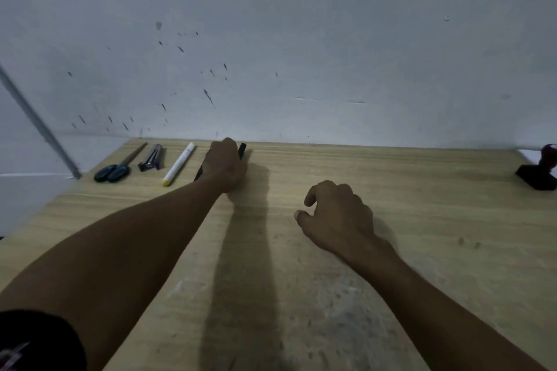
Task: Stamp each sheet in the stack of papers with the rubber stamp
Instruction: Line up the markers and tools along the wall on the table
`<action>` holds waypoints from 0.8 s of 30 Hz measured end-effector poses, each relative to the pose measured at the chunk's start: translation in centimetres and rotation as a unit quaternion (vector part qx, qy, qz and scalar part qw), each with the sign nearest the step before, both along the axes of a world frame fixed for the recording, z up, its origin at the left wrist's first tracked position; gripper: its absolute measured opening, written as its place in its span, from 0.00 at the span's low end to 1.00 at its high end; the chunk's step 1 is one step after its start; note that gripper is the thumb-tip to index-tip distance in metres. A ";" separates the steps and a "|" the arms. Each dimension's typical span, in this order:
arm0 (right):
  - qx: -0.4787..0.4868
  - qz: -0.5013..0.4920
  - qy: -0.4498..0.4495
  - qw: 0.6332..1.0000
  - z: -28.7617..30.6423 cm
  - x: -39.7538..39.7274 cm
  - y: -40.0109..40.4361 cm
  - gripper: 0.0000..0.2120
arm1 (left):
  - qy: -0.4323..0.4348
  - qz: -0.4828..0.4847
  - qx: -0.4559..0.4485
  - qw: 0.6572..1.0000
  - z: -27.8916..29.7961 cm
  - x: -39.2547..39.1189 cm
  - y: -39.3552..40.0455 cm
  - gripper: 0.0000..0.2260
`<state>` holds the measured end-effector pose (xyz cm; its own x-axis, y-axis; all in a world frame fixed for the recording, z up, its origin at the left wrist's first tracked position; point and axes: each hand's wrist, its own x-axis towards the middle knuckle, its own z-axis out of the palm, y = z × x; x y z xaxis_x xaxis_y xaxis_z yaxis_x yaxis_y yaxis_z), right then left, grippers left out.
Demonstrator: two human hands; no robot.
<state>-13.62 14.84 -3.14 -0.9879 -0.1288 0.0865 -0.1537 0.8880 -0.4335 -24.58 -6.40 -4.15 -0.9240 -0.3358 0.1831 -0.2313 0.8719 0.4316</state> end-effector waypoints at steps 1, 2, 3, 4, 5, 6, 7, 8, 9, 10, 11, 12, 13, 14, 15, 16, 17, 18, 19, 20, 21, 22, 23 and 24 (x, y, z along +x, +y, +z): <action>-0.003 0.001 0.000 1.000 -0.3 -0.4 -0.1 0.16 | -0.002 0.001 -0.002 1.000 -0.2 -0.5 -0.2 0.08; -0.006 0.000 0.000 1.000 -0.4 -0.7 -0.1 0.16 | -0.006 0.003 0.001 1.000 -0.4 -0.8 -0.3 0.09; -0.008 -0.001 -0.001 1.000 -0.6 -0.9 -0.1 0.16 | -0.011 0.005 0.006 1.000 -0.5 -1.1 -0.5 0.09; -0.010 -0.002 -0.002 1.000 -0.7 -1.0 -0.1 0.16 | -0.013 0.007 0.010 1.000 -0.6 -1.3 -0.5 0.09; -0.012 -0.003 -0.004 1.000 -0.8 -1.1 0.0 0.16 | -0.012 0.008 0.012 1.000 -0.7 -1.4 -0.6 0.09; -0.013 -0.004 -0.005 1.000 -0.9 -1.2 0.1 0.16 | -0.012 0.011 0.012 1.000 -0.7 -1.4 -0.6 0.08; -0.015 -0.006 -0.005 1.000 -1.0 -1.2 0.2 0.16 | -0.012 0.012 0.011 1.000 -0.6 -1.4 -0.5 0.08; -0.016 -0.007 -0.007 1.000 -1.0 -1.2 0.3 0.16 | -0.015 0.013 0.009 1.000 -0.6 -1.4 -0.5 0.08; -0.016 -0.008 -0.009 1.000 -1.0 -1.1 0.4 0.16 | -0.019 0.015 0.008 1.000 -0.6 -1.4 -0.5 0.08; -0.015 -0.009 -0.009 1.000 -1.0 -1.1 0.4 0.16 | -0.024 0.017 0.007 1.000 -0.5 -1.3 -0.4 0.08; -0.014 -0.011 -0.008 1.000 -1.0 -1.1 0.5 0.16 | -0.030 0.017 0.003 0.999 -0.4 -1.3 -0.4 0.08; -0.013 -0.012 -0.008 1.000 -0.9 -1.1 0.6 0.16 | -0.036 0.018 -0.001 0.999 -0.3 -1.2 -0.4 0.08; -0.013 -0.014 -0.008 1.000 -0.9 -1.0 0.8 0.16 | -0.043 0.017 -0.006 0.999 -0.2 -1.2 -0.3 0.08; -0.013 -0.017 -0.007 1.000 -0.9 -1.0 1.0 0.16 | -0.049 0.017 -0.012 0.999 -0.1 -1.1 -0.2 0.09; -0.014 -0.019 -0.006 1.000 -0.8 -1.0 1.2 0.16 | -0.053 0.017 -0.019 0.998 0.0 -1.0 -0.1 0.09; -0.014 -0.022 -0.005 1.000 -0.8 -0.9 1.4 0.16 | -0.055 0.017 -0.027 0.998 0.0 -0.9 0.0 0.10; -0.014 -0.025 -0.004 1.000 -0.7 -0.9 1.6 0.16 | -0.055 0.017 -0.036 0.998 0.1 -0.7 0.2 0.10; -0.015 -0.028 -0.004 0.999 -0.7 -0.8 1.8 0.16 | -0.055 0.017 -0.043 0.997 0.2 -0.5 0.3 0.10; -0.015 -0.031 -0.003 0.999 -0.6 -0.7 2.0 0.16 | -0.054 0.016 -0.049 0.997 0.3 -0.3 0.5 0.10; -0.015 -0.034 -0.003 0.999 -0.6 -0.6 2.2 0.16 | -0.052 0.014 -0.055 0.997 0.3 0.0 0.6 0.10; -0.016 -0.038 -0.001 0.999 -0.5 -0.3 2.3 0.16 | -0.047 0.011 -0.061 0.997 0.4 0.4 0.8 0.10; -0.019 -0.041 0.000 0.999 -0.4 -0.1 2.6 0.16 | -0.039 0.006 -0.066 0.997 0.4 0.7 1.0 0.10; -0.022 -0.043 0.000 0.999 -0.3 0.1 2.8 0.16 | -0.029 0.000 -0.069 0.997 0.5 1.1 1.2 0.10; -0.025 -0.047 -0.001 0.999 -0.1 0.4 3.1 0.16 | -0.014 -0.007 -0.072 0.997 0.5 1.6 1.5 0.10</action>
<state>-13.26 17.96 -3.27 -0.9956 -0.0307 0.0882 -0.0694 0.8756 -0.4781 -22.99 -4.87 -3.61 -0.9340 -0.2946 0.2022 -0.2288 0.9278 0.2947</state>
